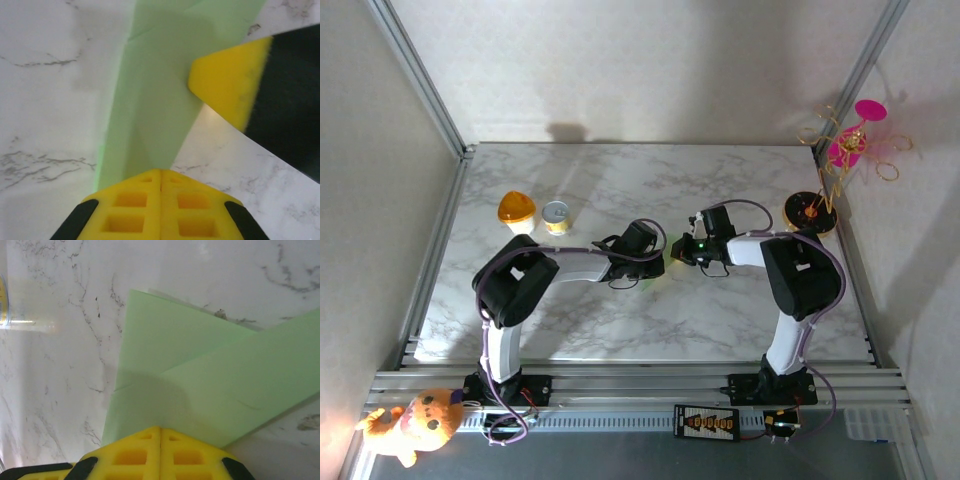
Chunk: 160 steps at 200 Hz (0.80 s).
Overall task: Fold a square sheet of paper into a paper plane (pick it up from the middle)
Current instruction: Fold the wing for the fifth time at the center of the table.
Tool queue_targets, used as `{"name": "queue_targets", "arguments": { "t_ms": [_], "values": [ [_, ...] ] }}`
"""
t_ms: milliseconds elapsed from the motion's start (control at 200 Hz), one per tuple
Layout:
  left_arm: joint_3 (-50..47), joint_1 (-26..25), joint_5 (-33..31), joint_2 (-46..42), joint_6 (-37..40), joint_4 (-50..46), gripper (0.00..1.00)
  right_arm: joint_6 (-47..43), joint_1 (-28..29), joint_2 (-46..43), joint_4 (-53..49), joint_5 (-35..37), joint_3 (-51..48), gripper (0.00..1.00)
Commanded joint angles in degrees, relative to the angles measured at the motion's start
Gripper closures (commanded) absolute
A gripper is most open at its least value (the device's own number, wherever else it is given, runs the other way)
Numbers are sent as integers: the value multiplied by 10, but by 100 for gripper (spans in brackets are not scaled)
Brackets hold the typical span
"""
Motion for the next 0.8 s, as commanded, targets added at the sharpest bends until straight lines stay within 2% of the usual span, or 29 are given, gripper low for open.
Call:
{"name": "queue_targets", "arguments": {
  "t_ms": [0, 325, 446, 621, 796],
  "values": [
    [16, 2, 18, -8, 15, 5, 93, -7, 3, 21, -44, 32, 5, 93],
    [5, 6, 11, 35, 19, -8, 100, -9, 3, 33, -58, 46, 8, 94],
    [-27, 10, 18, 27, 14, 5, 100, -9, 3, 38, -69, 57, 13, 94],
    [-81, 8, 61, 4, 13, 27, 100, -3, 3, 51, -97, 90, 24, 94],
    [-102, 2, 60, -27, 51, -25, 100, 1, 3, 63, -115, 112, 32, 94]
  ]
}}
